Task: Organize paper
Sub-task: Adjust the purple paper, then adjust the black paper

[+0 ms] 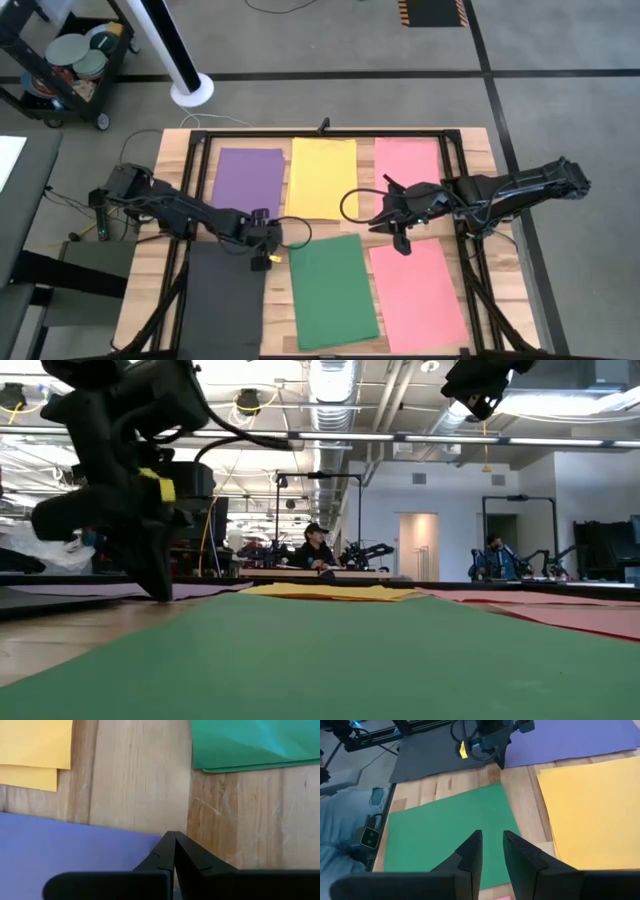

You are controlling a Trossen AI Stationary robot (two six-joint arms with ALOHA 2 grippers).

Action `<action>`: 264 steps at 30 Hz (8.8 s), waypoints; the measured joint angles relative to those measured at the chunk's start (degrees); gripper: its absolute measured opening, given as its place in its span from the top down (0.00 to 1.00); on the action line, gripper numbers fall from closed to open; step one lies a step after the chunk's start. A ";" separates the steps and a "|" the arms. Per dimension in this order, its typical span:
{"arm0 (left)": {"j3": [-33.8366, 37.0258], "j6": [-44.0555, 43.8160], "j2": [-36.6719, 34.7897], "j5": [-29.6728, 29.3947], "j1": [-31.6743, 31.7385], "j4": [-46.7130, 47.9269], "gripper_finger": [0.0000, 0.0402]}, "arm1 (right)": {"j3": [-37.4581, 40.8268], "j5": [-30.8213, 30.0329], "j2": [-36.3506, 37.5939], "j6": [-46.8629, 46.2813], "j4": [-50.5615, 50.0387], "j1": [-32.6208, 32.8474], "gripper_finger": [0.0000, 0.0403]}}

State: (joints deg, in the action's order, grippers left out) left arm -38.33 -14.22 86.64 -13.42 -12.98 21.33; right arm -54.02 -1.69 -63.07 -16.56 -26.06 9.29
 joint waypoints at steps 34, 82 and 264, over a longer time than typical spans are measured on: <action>0.24 1.09 -2.39 -8.71 4.55 4.14 1.00 | 0.00 0.04 0.00 0.09 -0.25 0.36 0.81; -0.29 2.40 -2.21 -5.88 8.29 7.96 1.00 | 0.00 0.45 0.00 0.04 -0.64 0.44 0.81; -6.69 -35.38 -4.02 12.85 -40.62 -2.46 1.00 | 0.00 0.15 -0.02 0.07 -1.35 0.84 0.81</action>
State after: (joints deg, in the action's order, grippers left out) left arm -45.01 -49.59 82.62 -0.57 -53.60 18.87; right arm -54.02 -1.54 -63.09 -16.49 -27.41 10.13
